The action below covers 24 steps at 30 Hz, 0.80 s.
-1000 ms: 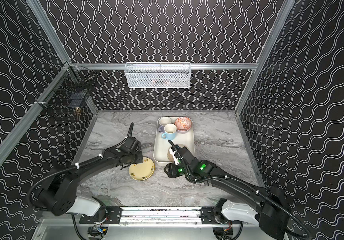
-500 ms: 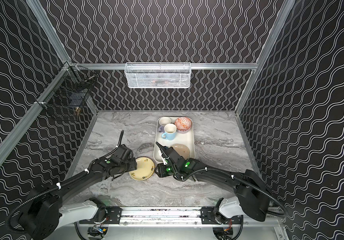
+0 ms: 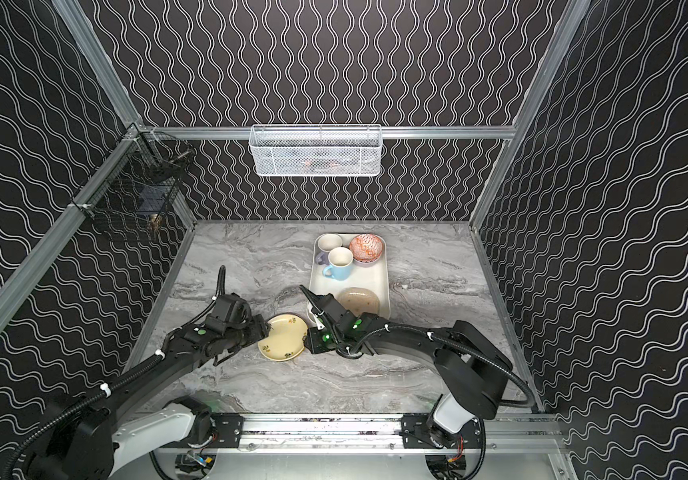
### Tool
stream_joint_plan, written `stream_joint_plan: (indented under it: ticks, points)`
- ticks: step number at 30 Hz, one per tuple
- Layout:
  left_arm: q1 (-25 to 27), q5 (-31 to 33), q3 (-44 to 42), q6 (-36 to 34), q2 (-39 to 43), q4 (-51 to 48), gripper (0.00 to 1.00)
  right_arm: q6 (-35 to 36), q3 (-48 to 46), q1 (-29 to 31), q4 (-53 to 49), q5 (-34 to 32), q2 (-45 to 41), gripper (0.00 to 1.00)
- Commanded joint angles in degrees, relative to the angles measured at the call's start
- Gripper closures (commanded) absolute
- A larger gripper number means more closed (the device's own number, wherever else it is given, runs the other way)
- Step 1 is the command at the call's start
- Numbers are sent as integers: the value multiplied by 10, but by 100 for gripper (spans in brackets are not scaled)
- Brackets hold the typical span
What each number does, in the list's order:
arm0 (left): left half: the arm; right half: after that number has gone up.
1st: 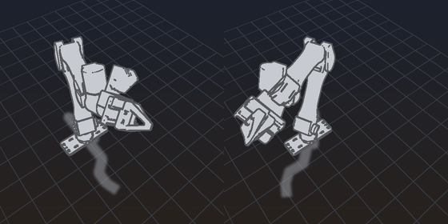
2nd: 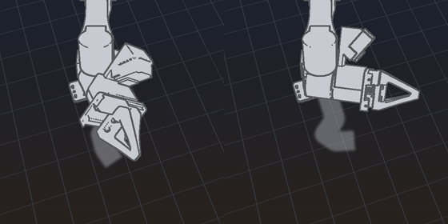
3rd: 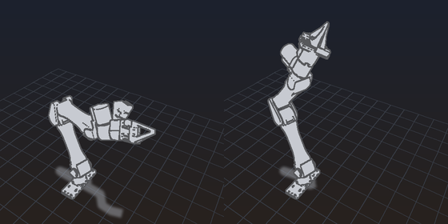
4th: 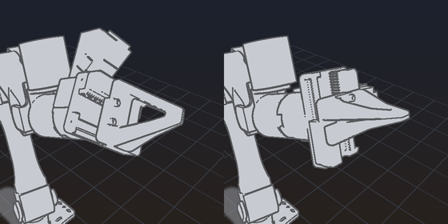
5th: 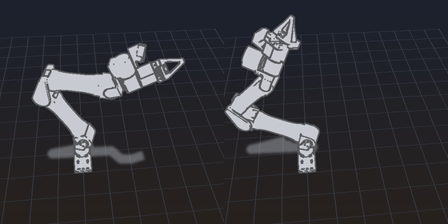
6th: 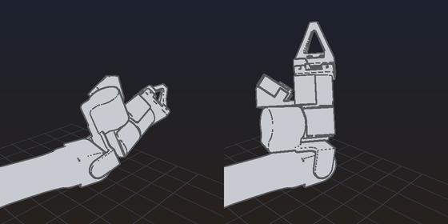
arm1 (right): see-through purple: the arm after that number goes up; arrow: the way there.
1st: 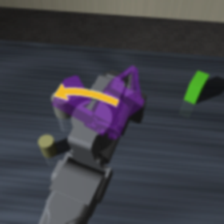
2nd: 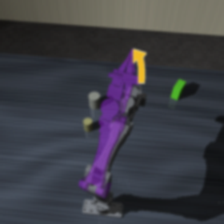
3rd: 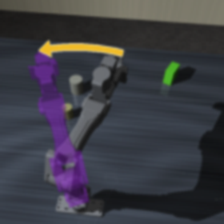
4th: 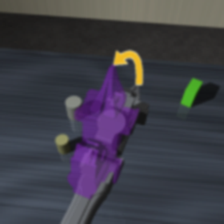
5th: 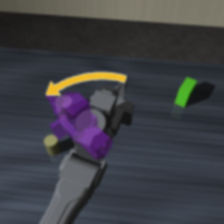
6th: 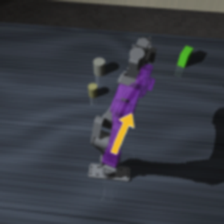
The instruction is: Place the mixed dishes into the plastic bin
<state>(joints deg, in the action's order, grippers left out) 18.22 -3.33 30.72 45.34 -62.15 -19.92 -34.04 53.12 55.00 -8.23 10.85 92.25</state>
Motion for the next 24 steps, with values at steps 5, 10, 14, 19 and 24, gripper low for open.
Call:
stream_joint_plan:
  ticks: [5, 10, 14, 19, 24]
  points:
    - [-7, -35, -11, 14, 6, 20, 30, -7, 17, 1, 24, 0, 31, 74]
    - [-10, -36, -14, 8, 6, 19, 30, -5, 27, 0, 27, 1, 50, 73]
    - [-14, -38, -14, 3, 2, 17, 30, -1, 37, 1, 23, 5, 69, 75]
    - [-20, -43, -19, -1, -1, 20, 31, 2, 54, 0, 20, 5, 75, 78]
    - [-24, -47, -22, -2, -4, 25, 31, 7, 57, 1, 21, 3, 79, 80]
